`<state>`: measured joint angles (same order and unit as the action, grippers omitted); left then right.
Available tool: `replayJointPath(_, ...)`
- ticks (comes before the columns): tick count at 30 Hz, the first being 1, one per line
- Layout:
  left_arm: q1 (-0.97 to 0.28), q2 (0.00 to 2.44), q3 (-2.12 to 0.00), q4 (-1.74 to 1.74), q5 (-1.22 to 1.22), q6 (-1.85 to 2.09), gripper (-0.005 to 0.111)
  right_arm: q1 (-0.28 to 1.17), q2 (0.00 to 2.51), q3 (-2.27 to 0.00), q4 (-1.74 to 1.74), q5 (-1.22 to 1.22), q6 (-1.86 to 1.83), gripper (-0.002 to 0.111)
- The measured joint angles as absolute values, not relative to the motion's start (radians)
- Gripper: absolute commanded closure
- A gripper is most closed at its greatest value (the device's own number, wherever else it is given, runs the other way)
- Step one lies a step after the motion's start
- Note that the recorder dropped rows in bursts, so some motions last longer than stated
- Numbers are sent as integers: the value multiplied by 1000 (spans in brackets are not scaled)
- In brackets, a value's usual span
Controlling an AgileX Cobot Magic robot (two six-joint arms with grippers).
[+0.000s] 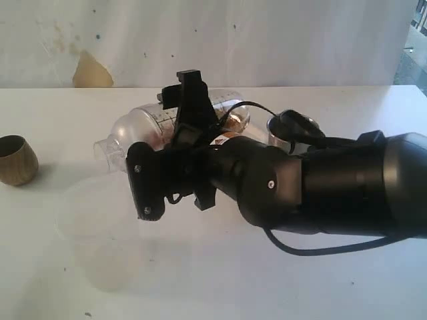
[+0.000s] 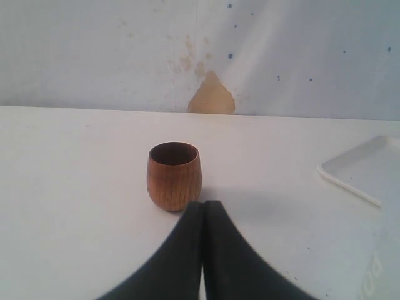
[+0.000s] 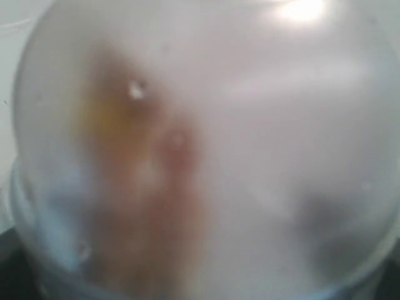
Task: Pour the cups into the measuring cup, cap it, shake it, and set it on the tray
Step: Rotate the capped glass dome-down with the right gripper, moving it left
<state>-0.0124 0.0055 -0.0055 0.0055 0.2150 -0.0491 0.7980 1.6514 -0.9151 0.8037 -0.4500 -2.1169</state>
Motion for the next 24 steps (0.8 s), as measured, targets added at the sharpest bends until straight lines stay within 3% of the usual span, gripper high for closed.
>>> replayJointPath(24, -12, 6, -5, 5, 217, -49, 106, 798, 1751, -954, 485, -553, -2119, 108)
